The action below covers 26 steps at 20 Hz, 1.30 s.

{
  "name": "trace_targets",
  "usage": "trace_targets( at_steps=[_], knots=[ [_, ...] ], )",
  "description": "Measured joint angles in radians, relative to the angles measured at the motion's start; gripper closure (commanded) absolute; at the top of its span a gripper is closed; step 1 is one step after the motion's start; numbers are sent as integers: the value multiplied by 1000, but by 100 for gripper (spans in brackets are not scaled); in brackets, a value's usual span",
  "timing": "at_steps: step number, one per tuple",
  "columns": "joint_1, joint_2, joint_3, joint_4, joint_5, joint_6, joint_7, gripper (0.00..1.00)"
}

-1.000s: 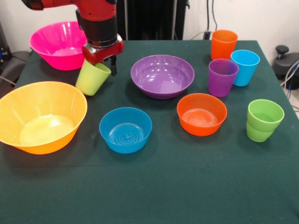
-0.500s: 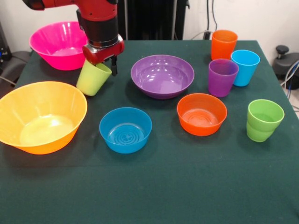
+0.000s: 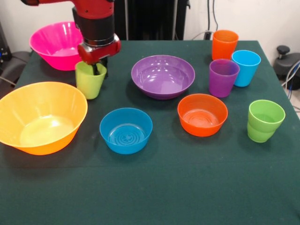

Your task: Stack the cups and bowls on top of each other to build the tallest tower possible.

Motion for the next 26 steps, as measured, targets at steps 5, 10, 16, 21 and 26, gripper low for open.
trace_targets(
  at_steps=[5, 10, 16, 21, 26],
  knots=[
    [0, -18, 0, -14, 0, 0, 0, 100],
    [2, -17, 0, -13, 0, 0, 0, 100],
    [24, -70, 0, 18, 1, 0, 0, 100],
    [78, -167, 0, 72, 30, 0, 0, 100],
    [141, -278, 0, 125, 94, 0, 0, 100]
  ],
)
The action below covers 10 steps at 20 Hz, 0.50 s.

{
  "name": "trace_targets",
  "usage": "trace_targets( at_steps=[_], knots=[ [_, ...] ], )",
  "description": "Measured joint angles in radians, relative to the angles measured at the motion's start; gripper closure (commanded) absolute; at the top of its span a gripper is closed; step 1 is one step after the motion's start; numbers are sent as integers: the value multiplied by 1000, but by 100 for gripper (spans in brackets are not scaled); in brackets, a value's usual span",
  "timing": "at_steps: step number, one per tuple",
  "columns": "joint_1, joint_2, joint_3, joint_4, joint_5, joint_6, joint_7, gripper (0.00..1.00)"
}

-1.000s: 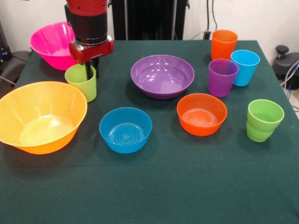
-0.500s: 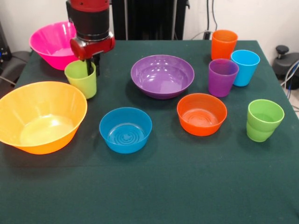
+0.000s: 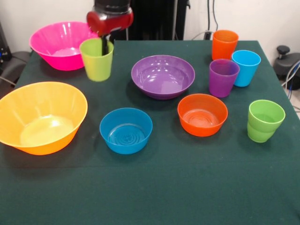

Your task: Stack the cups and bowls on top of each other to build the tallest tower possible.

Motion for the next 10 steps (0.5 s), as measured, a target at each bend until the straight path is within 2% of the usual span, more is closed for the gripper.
trace_targets(
  at_steps=[10],
  knots=[
    [95, -164, 0, 72, 140, 0, 0, 100]
  ],
)
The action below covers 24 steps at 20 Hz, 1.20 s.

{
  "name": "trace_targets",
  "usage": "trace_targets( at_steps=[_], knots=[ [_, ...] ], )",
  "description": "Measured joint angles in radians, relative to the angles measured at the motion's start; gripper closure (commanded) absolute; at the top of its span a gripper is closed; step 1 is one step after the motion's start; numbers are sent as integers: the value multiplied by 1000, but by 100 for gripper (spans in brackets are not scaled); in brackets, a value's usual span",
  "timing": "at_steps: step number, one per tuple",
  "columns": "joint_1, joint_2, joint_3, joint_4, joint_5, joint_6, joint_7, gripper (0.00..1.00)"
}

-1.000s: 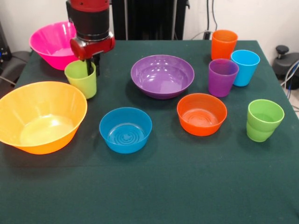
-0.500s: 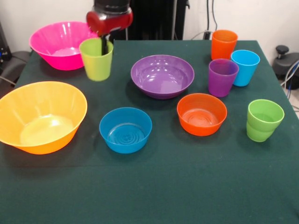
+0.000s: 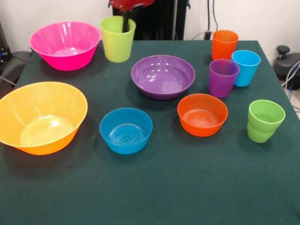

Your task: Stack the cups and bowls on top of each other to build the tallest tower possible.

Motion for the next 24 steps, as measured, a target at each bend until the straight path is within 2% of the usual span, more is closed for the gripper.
trace_targets(
  at_steps=[7, 13, 18, 24],
  knots=[
    [45, -43, 0, 31, 74, -6, 5, 100],
    [113, -40, -8, 52, 147, -25, 28, 100],
    [148, -27, -9, 57, 176, -57, 56, 100],
    [151, -8, -29, 57, 176, -82, 58, 100]
  ],
)
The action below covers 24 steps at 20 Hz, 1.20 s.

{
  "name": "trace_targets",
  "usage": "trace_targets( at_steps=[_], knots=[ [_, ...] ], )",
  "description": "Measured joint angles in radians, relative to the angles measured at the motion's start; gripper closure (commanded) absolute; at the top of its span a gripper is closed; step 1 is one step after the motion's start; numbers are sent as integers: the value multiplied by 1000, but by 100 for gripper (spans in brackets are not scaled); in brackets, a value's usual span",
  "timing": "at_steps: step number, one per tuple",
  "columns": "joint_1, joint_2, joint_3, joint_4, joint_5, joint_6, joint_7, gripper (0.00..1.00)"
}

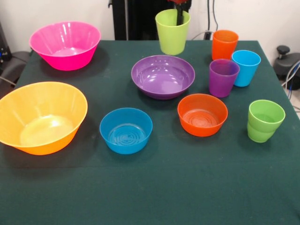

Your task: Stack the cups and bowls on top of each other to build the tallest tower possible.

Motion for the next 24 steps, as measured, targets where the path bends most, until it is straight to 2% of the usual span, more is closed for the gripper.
trace_targets(
  at_steps=[13, 24],
  knots=[
    [31, 59, -108, -1, -8, -11, 0, 100],
    [79, 175, -181, -14, -46, -99, 0, 100]
  ],
)
